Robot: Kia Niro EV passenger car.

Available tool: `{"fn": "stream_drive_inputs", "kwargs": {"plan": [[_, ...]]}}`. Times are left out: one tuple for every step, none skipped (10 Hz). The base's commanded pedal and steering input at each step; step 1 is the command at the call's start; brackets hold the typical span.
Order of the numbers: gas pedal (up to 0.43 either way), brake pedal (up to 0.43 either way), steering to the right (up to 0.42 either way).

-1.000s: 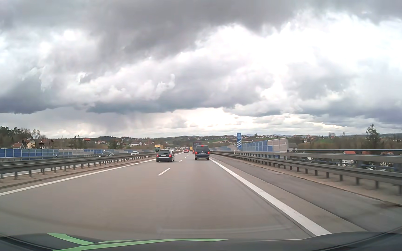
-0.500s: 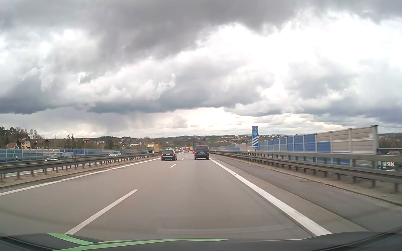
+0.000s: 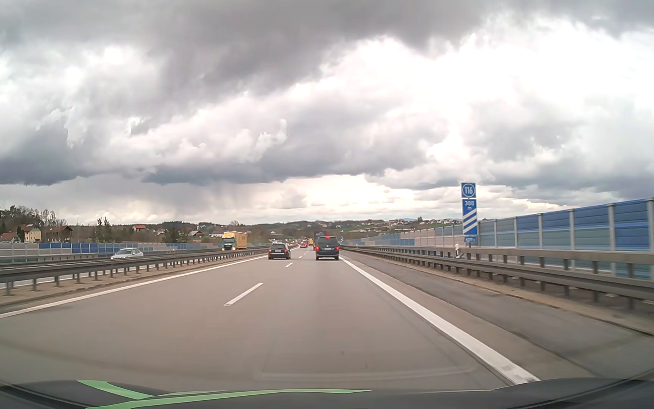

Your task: Follow the waypoints while adhering to traffic rules and regulations

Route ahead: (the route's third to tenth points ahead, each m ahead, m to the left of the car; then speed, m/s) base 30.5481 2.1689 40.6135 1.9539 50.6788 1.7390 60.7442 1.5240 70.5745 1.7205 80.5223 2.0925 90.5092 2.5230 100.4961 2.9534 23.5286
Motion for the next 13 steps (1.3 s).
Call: {"fn": "stream_drive_inputs", "kwargs": {"plan": [[0.067,0.000,-0.005],[0.079,0.000,-0.005],[0.079,0.000,-0.006],[0.079,0.000,-0.005],[0.079,0.000,-0.005],[0.079,0.000,-0.006],[0.079,0.000,-0.005],[0.079,0.000,-0.005],[0.079,0.000,-0.005],[0.079,0.000,-0.005],[0.079,0.000,-0.005],[0.079,0.000,-0.004],[0.079,0.000,-0.003]]}}
